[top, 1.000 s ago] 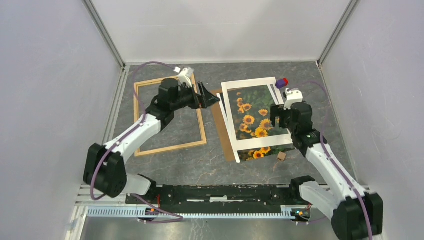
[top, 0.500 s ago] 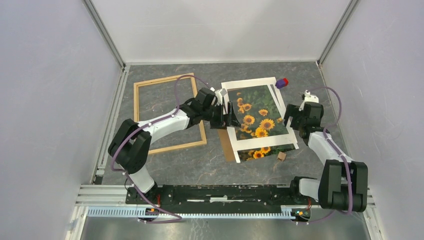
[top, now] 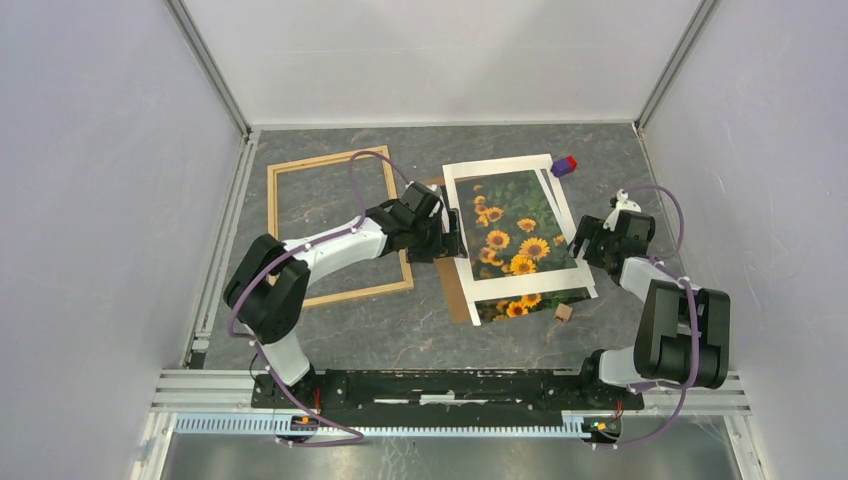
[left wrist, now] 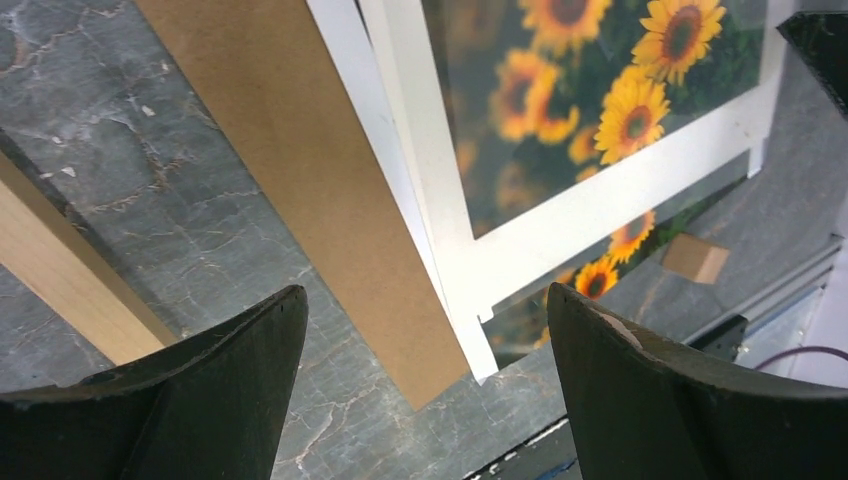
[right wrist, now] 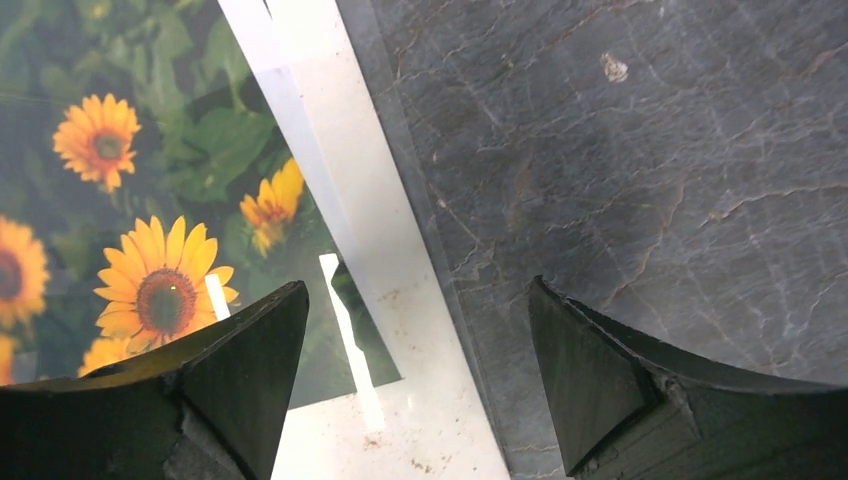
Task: Put the photo into the frame
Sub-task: Pick up the photo frame item at the center of the board.
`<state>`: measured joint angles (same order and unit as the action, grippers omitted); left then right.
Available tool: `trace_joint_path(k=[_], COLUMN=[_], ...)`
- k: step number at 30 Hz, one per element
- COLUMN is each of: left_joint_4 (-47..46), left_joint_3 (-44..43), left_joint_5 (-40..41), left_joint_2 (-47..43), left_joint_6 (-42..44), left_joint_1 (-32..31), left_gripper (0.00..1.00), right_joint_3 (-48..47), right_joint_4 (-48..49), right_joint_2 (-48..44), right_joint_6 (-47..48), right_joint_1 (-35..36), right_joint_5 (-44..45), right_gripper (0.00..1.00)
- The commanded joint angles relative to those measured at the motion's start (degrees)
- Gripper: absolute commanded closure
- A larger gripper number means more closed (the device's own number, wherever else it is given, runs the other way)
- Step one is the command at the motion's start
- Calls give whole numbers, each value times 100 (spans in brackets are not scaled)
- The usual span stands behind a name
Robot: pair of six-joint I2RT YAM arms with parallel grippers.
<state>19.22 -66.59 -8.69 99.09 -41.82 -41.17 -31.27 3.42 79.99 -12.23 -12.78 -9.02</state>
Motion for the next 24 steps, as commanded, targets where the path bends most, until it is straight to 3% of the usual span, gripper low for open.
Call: trace_joint_path(k=[1,10,16,21,24], left_joint_4=[112,154,152,-259,-324], left_joint_3=[-256,-473,-570,-419,-316], left_joint_5=[474,169,-193,-1107,-1049], left_joint_2=[150,407,614,753,683], left_joint_6=[-143,28,78,-98,-120], left_joint_1=[-56,-49,31,304,368], left_gripper=[6,1,1,4,4], right_joint_3=[-134,224,296,470,507], right_joint_4=[110,564,413,598,599], right_joint_2=[248,375,-8,-238,-288], right_joint_6=[170,-17,22,-148,-142], right_joint_1=[-18,117,387,424,425], right_joint_5=[123,-1278,-1292,-1613,-1637], right_gripper=[13,19,19,20,20])
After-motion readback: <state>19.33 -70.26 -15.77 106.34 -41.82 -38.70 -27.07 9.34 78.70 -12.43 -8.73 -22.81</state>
